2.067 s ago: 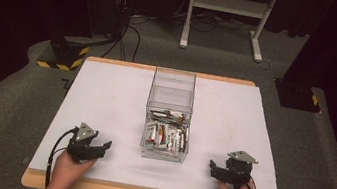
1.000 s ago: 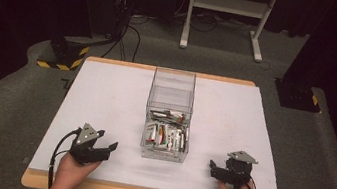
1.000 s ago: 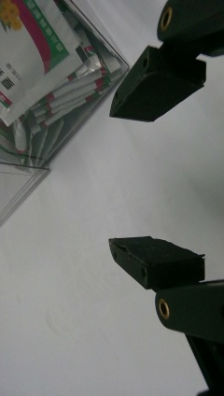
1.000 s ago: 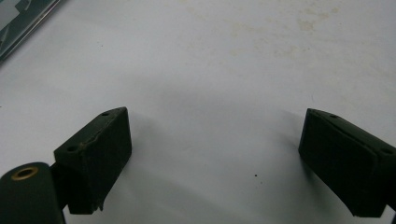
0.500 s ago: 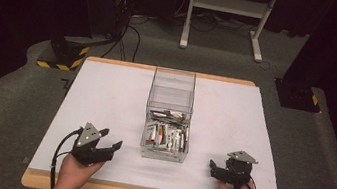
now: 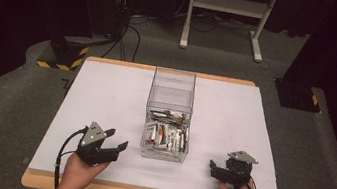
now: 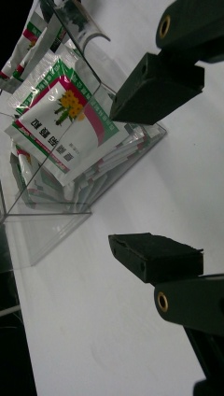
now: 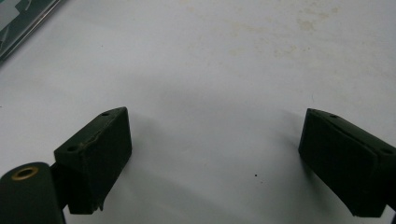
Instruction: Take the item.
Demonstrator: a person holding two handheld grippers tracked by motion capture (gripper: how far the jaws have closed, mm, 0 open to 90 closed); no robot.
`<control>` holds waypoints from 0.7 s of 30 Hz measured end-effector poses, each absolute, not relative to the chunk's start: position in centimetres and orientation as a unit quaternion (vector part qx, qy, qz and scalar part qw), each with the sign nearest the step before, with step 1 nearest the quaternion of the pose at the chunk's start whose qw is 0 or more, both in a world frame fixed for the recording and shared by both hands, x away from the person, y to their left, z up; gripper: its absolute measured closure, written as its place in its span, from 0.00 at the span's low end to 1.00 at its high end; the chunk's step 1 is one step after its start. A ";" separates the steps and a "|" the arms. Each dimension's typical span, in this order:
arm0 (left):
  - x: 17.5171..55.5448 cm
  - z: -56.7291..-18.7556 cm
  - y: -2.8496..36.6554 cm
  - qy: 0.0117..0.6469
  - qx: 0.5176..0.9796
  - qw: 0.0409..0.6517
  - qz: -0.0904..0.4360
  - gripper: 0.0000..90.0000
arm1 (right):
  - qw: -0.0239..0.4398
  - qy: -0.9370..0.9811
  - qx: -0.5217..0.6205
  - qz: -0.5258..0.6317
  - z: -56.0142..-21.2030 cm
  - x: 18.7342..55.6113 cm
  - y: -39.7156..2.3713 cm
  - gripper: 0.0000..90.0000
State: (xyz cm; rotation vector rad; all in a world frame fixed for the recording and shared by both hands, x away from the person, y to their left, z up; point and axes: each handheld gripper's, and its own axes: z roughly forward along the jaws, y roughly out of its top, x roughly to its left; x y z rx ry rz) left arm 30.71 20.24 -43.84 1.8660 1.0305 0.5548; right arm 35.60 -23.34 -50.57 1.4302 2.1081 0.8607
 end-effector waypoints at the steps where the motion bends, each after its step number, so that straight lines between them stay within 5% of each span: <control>1: 30.7 -43.8 20.2 0.416 0.756 0.452 0.226 0.38 | 0.224 0.764 0.518 0.311 -50.6 35.6 -23.3 0.10; 21: 31.0 -42.5 18.5 0.401 0.758 0.465 0.219 0.39 | 0.224 0.764 0.519 0.311 -50.6 35.6 -23.3 0.11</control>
